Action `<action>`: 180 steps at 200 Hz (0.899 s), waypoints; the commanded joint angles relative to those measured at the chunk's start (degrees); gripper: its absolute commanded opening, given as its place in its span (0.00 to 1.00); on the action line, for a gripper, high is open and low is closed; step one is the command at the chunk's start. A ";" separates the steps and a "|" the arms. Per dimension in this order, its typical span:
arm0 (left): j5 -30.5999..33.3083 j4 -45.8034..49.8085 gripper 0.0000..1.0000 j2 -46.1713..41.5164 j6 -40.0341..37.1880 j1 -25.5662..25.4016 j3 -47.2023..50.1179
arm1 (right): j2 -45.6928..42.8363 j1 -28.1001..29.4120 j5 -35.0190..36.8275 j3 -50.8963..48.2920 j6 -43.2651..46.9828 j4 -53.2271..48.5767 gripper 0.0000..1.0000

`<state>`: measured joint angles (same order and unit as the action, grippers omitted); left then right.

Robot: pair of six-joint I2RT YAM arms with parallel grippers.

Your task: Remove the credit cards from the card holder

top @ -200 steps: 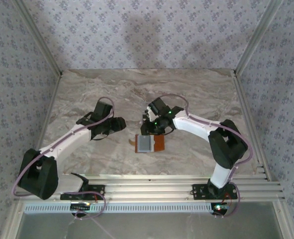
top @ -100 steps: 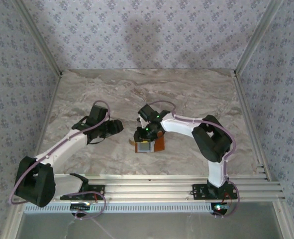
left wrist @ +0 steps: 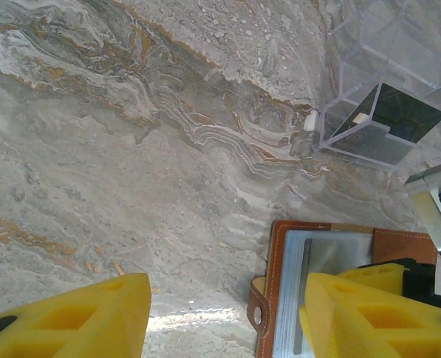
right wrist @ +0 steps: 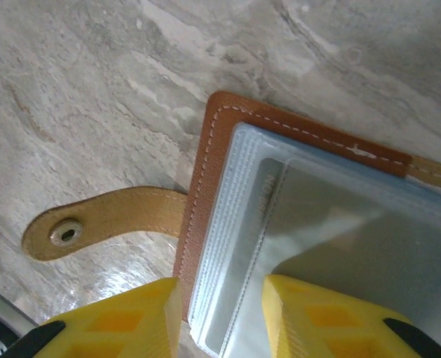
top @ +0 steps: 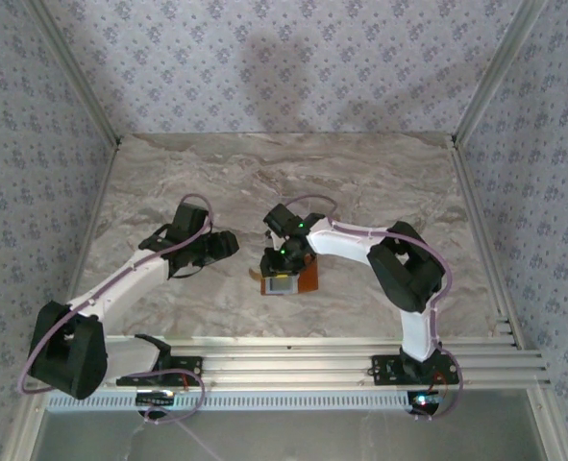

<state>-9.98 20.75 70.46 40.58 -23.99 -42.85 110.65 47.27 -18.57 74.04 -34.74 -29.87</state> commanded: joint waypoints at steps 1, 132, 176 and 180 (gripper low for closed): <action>-1.64 -0.57 0.58 0.95 -0.37 0.35 -1.58 | -0.86 0.59 5.55 0.72 -0.07 -7.66 0.38; -2.19 1.25 0.59 2.14 -1.01 0.18 -3.97 | -1.53 2.90 20.85 7.20 2.19 -20.96 0.44; -1.78 2.62 0.58 3.35 -1.77 -1.35 -5.92 | -2.55 2.61 22.01 7.36 1.23 -23.00 0.46; -1.64 2.70 0.58 3.65 -1.81 -1.68 -6.17 | -2.59 2.55 22.16 7.37 1.27 -23.21 0.46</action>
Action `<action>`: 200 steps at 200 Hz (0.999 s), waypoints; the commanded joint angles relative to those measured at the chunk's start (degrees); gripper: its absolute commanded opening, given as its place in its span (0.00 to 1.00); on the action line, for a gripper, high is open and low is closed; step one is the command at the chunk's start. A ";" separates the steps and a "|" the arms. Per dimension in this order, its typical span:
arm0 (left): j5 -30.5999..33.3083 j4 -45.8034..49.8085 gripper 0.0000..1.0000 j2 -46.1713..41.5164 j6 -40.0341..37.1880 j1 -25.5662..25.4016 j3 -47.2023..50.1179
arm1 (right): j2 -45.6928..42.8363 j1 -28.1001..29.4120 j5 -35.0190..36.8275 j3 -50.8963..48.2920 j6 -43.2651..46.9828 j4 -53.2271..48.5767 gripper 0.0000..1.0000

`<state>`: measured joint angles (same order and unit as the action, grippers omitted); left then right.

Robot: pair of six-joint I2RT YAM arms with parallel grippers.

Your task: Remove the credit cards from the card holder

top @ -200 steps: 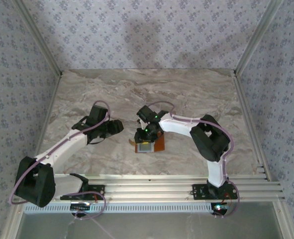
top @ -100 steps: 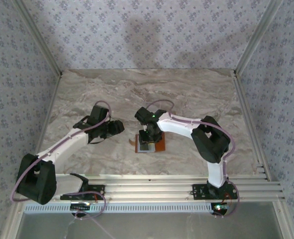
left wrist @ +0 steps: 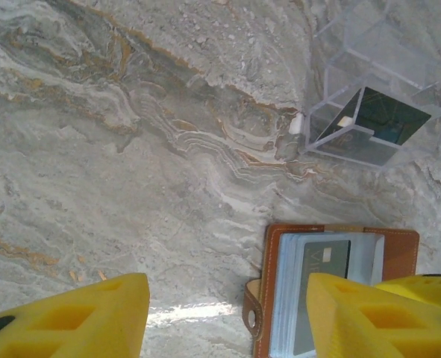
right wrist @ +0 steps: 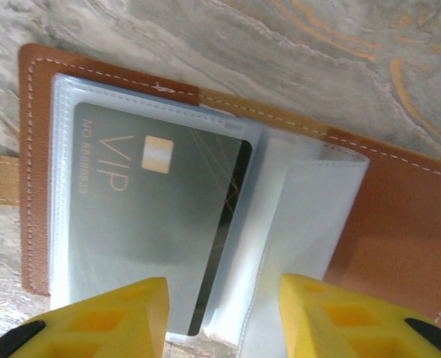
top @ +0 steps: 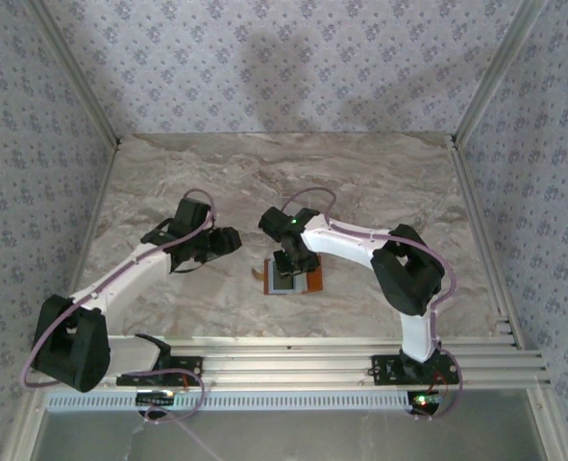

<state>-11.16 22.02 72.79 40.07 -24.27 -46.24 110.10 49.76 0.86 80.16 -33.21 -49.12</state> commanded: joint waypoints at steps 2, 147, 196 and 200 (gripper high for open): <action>-0.43 1.51 0.59 1.43 -1.31 -1.57 -3.02 | -2.01 0.01 2.91 1.25 -0.21 -4.09 0.46; 2.50 5.83 0.52 14.56 1.13 -14.87 -14.85 | -8.39 -6.31 3.82 -8.41 1.58 -2.48 0.45; 2.19 7.66 0.44 18.92 3.67 -16.99 -16.44 | -11.91 -7.76 1.31 -11.29 0.96 -0.05 0.38; 2.15 7.76 0.44 19.38 4.05 -17.12 -16.59 | -12.26 -8.13 0.35 -11.34 0.96 0.45 0.37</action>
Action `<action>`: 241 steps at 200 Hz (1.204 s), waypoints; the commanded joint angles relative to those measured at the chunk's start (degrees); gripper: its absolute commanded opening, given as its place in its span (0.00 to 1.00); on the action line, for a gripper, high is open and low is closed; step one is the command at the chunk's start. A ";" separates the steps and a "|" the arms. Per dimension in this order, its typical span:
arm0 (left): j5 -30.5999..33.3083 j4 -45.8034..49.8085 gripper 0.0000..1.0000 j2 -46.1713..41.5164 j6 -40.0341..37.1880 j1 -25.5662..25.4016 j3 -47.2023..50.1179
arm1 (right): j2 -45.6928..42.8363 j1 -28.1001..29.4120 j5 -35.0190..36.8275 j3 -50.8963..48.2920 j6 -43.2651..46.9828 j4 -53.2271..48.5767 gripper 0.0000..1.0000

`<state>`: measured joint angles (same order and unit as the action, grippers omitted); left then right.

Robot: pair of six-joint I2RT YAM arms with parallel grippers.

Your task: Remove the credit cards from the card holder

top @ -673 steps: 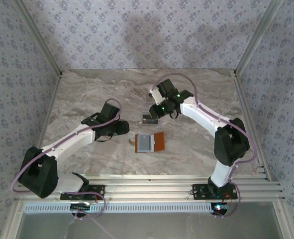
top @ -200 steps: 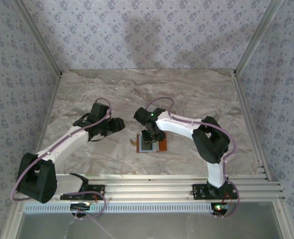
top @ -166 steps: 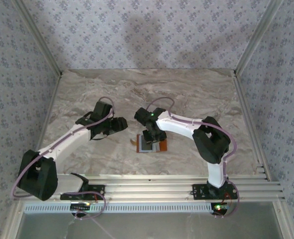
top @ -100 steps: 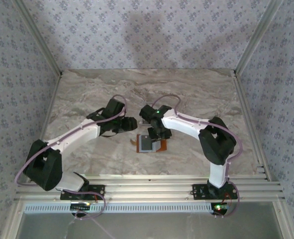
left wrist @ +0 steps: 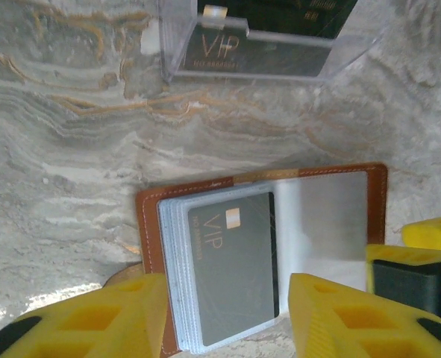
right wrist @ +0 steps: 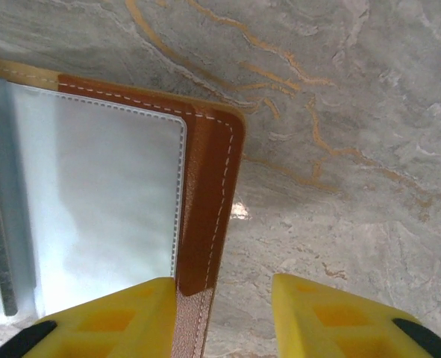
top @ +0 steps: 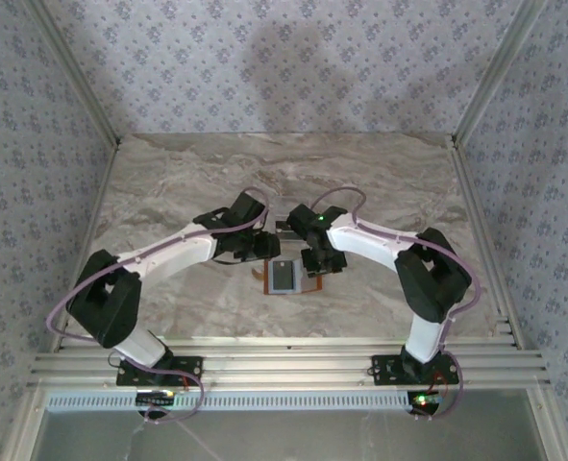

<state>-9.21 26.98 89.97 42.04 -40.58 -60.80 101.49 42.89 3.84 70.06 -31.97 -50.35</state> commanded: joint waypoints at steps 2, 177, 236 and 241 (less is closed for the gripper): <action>0.24 2.81 0.43 2.39 2.19 -0.86 -2.11 | -3.91 -1.48 -3.03 -1.24 -0.29 1.90 0.37; 0.82 4.05 0.22 12.55 2.53 -2.87 -1.92 | -2.10 -5.83 -31.04 -8.50 -7.59 27.13 0.18; 0.87 3.82 0.21 12.59 2.51 -2.83 -0.99 | 1.75 -5.70 -32.40 -8.43 -8.09 29.57 0.22; 0.86 3.73 0.21 12.63 2.51 -2.76 -0.91 | 2.01 -5.69 -32.52 -8.37 -8.07 29.67 0.22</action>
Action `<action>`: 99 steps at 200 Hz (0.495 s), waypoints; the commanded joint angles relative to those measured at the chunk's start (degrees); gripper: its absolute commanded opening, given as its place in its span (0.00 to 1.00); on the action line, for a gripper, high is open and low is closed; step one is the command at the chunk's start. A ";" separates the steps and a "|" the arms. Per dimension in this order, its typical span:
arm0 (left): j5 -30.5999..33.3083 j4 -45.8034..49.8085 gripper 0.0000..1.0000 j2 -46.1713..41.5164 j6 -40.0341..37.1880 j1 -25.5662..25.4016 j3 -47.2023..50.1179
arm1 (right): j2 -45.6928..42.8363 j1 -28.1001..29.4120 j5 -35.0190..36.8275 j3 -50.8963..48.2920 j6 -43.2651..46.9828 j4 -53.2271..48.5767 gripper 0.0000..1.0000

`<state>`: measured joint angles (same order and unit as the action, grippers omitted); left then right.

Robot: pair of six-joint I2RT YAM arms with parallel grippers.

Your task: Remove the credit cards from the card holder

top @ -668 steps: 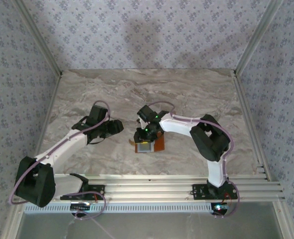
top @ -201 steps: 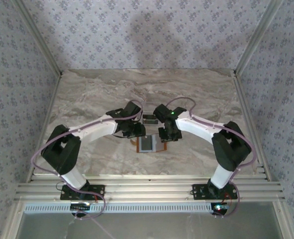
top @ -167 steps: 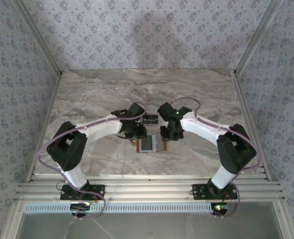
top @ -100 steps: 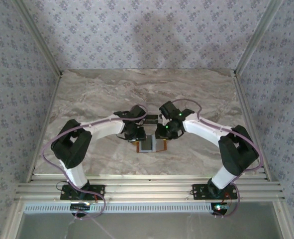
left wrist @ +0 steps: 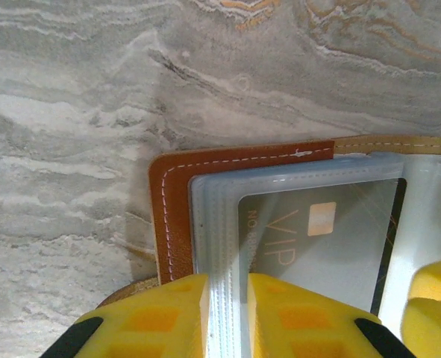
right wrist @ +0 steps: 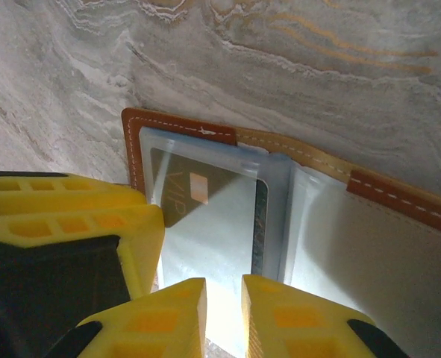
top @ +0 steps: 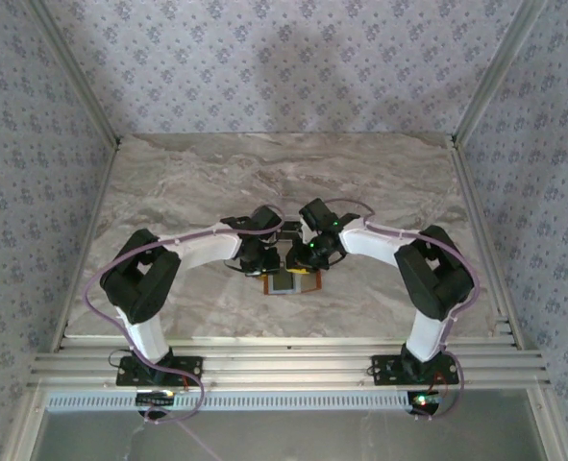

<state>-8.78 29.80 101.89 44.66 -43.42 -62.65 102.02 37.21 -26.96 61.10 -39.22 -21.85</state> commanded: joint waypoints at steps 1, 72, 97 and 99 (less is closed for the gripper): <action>0.42 0.93 0.21 0.74 -0.15 0.08 0.95 | 1.54 -0.02 -1.75 0.55 -0.88 1.23 0.22; 0.51 1.11 0.23 0.25 -0.35 0.15 0.91 | 2.83 0.43 1.56 0.67 0.15 -0.67 0.24; 0.55 1.41 0.26 0.08 -0.59 0.16 0.85 | 2.84 0.63 3.73 0.77 0.73 -2.24 0.24; 0.59 1.47 0.26 0.07 -0.53 0.13 0.82 | 2.79 0.61 3.82 0.69 0.77 -2.26 0.24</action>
<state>-8.75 29.63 101.89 44.64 -43.40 -62.50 103.72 37.47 -26.39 61.12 -39.42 -20.91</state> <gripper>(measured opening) 0.250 0.240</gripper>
